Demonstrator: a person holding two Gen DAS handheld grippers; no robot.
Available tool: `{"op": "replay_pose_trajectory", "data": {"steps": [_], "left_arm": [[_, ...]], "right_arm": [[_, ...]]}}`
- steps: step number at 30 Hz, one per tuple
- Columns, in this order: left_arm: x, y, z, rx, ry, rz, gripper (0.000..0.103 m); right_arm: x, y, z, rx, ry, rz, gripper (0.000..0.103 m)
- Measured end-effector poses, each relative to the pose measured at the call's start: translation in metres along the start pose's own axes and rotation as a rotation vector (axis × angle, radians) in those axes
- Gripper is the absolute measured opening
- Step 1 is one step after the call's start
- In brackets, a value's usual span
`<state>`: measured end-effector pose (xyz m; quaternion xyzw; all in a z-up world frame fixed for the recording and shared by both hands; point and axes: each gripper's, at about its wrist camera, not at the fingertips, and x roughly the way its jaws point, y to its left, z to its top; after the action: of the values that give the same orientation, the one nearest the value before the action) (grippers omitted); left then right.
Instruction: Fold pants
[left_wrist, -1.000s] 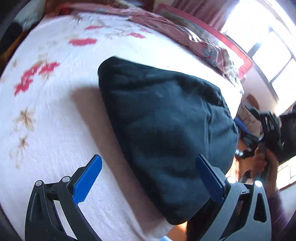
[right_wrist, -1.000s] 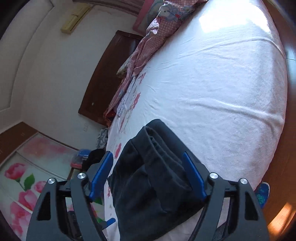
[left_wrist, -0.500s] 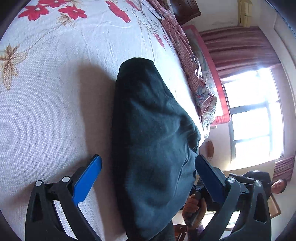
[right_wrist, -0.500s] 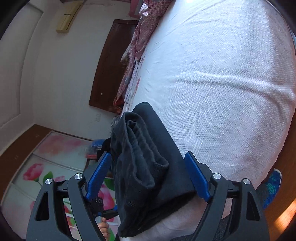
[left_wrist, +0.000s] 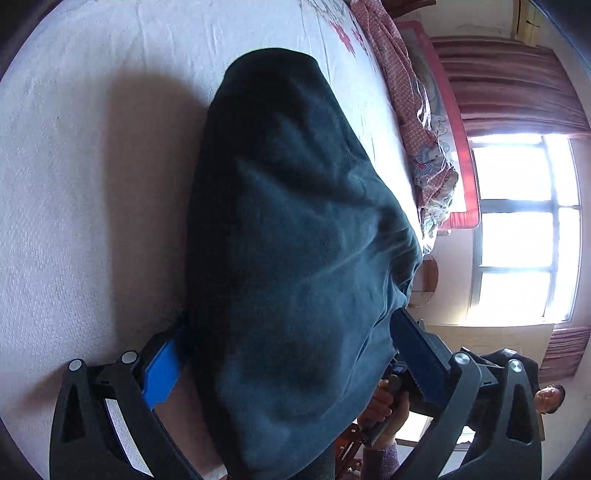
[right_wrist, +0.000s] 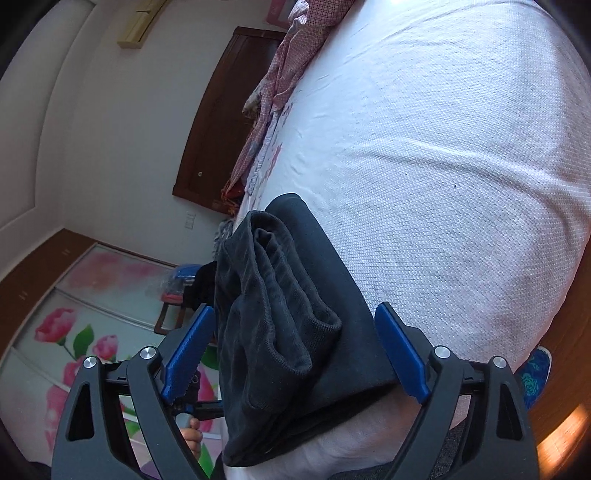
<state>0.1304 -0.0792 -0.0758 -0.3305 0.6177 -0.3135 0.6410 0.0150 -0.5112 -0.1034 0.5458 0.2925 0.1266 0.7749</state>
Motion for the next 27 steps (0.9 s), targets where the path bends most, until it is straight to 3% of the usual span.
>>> {"op": "replay_pose_trajectory", "data": {"steps": [1, 2, 3, 4, 5, 7, 15, 20, 27], "left_arm": [[0.001, 0.001, 0.001, -0.001, 0.008, -0.014, 0.101], [0.002, 0.001, 0.002, -0.005, 0.023, -0.046, 0.094], [0.004, 0.002, 0.003, -0.022, 0.037, -0.081, 0.080], [0.006, 0.007, 0.005, -0.069, 0.052, -0.078, 0.050], [0.006, 0.013, 0.004, -0.108, 0.054, -0.066, 0.032], [0.006, 0.018, 0.004, -0.127, 0.062, -0.095, 0.021], [-0.014, -0.019, 0.001, -0.075, 0.032, -0.199, 0.014], [-0.040, -0.048, 0.018, -0.018, 0.004, -0.241, 0.014], [-0.104, -0.070, 0.071, 0.044, -0.099, -0.229, 0.014]], "right_arm": [[0.002, 0.004, -0.001, -0.029, 0.016, -0.017, 0.087], [0.004, 0.010, -0.001, -0.077, 0.030, -0.049, 0.087], [0.007, 0.016, -0.003, -0.114, 0.047, -0.080, 0.084], [0.008, 0.020, -0.004, -0.137, 0.060, -0.117, 0.071], [0.009, 0.020, -0.004, -0.143, 0.069, -0.152, 0.056], [0.002, 0.015, -0.002, -0.093, 0.071, -0.130, 0.038], [-0.002, 0.076, -0.001, -0.184, 0.077, -0.200, 0.033], [0.012, 0.120, 0.018, -0.254, 0.088, -0.195, 0.032], [0.088, 0.171, 0.041, -0.307, 0.098, -0.106, 0.032]]}}
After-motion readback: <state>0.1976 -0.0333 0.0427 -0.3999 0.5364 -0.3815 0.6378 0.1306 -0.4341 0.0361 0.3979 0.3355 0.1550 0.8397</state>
